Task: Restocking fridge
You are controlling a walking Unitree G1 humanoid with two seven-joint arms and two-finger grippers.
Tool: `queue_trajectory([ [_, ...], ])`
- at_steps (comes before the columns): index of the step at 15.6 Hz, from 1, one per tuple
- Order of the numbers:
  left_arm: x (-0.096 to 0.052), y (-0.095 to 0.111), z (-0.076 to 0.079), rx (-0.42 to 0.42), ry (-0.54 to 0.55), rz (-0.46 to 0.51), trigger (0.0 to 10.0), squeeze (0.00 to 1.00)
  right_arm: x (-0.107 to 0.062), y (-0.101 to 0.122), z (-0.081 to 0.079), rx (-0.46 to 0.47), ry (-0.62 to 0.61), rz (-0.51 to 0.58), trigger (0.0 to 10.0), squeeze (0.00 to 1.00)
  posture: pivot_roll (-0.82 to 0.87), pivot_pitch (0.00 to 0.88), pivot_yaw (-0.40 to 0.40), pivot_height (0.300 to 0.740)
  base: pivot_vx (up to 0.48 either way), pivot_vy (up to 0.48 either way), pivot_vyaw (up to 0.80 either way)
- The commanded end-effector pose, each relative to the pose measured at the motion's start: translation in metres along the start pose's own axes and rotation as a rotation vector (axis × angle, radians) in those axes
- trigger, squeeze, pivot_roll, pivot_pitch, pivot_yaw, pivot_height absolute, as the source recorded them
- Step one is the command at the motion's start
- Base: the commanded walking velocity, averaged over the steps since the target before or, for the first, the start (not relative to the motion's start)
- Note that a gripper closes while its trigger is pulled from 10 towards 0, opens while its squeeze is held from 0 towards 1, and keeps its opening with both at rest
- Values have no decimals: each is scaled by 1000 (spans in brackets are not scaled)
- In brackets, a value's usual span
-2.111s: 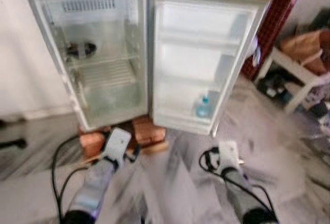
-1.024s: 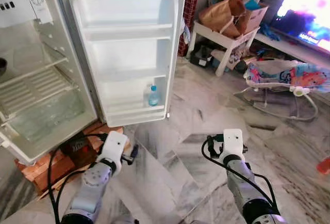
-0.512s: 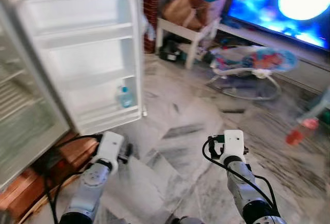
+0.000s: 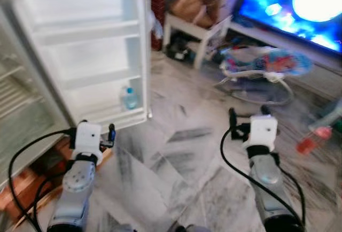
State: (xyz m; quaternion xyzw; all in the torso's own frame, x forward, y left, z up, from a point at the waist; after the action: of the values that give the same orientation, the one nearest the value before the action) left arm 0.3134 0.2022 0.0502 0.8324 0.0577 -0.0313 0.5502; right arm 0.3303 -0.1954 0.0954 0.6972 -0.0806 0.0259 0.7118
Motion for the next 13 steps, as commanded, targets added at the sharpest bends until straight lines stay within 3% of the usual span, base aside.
queue_trajectory([
  [1, -4, 12, -1, -3, 12, 46, 10000, 0, -5, 7, 12, -21, -33, 14, 10000, 0, 115, 20, -47, 740, 0, 0, 0],
  [4, -14, -2, 8, -32, -9, 4, 10000, 0, -27, -14, 16, -28, -55, -74, 10000, 0, 111, 22, -47, 740, 0, 0, -267],
  [13, -12, 2, 12, -19, -38, -5, 10000, 0, -28, -18, 13, -21, -50, -121, 10000, 0, 108, 30, -43, 740, 0, 310, -800],
])
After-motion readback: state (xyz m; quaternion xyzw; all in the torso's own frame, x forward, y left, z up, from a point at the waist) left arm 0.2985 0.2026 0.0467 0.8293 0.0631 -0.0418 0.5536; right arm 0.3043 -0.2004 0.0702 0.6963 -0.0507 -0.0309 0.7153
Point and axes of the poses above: a point about 5 cm out from each wrist's last joint towards the gripper, its own x axis pointing out of the wrist towards the gripper, its own y axis along the axis of the wrist's last joint, z = x × y, the point moved 6 cm from there along x, pointing out of the wrist towards the gripper, and after that the axes turned 11 degrees about x, right-handed, at the moved point
